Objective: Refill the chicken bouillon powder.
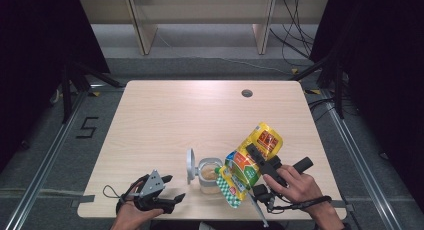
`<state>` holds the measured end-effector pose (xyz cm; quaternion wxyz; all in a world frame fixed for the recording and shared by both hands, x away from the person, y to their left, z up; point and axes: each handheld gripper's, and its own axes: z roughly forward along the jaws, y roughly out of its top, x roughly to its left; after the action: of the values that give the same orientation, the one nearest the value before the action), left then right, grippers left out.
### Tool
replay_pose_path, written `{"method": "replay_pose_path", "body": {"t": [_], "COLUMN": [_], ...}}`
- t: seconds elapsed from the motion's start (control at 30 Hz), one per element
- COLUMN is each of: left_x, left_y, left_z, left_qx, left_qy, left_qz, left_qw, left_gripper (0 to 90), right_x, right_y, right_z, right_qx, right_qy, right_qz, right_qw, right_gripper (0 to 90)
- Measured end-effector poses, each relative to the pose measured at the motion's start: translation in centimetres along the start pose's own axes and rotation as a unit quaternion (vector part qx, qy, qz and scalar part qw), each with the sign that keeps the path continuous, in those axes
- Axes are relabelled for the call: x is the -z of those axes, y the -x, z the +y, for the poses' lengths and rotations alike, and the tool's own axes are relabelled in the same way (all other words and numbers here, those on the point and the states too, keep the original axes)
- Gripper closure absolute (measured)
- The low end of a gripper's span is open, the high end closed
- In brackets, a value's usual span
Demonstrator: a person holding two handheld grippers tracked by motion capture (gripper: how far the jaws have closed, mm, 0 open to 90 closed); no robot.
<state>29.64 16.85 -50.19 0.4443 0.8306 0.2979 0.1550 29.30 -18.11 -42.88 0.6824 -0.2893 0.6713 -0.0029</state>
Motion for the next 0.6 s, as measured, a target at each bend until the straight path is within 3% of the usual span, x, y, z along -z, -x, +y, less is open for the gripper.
{"method": "replay_pose_path", "body": {"t": [0.1,0.3,0.33,0.4,0.57,0.6], "left_x": [0.01,0.01,-0.01,0.02,0.05,0.01], "left_y": [-0.13,-0.14,0.02,-0.14,-0.17,0.02], "left_z": [0.05,0.05,-0.02,0.05,0.06,0.0], "left_qx": [-0.012,-0.012,0.001,-0.013,-0.014,0.002], "left_qy": [0.001,0.0,0.0,0.0,-0.001,0.0], "left_qz": [-0.001,-0.001,0.0,-0.001,0.0,0.001], "left_qw": [0.9999,0.9999,1.0,0.9999,0.9999,1.0], "left_gripper": [25.3,25.3,25.3,25.3,25.3,25.3], "right_x": [0.06,0.01,0.02,0.02,0.04,0.03], "right_y": [0.0,0.08,0.04,0.08,0.08,0.1], "right_z": [0.0,-0.03,-0.04,-0.04,-0.05,-0.06], "right_qx": [0.0,0.002,0.001,0.002,0.002,0.002], "right_qy": [0.001,0.002,0.0,0.002,0.002,0.002], "right_qz": [-0.001,-0.002,-0.002,-0.001,-0.001,-0.002], "right_qw": [1.0,1.0,1.0,1.0,1.0,1.0], "right_gripper": [53.2,53.2,53.2,53.2,53.2,53.2]}}
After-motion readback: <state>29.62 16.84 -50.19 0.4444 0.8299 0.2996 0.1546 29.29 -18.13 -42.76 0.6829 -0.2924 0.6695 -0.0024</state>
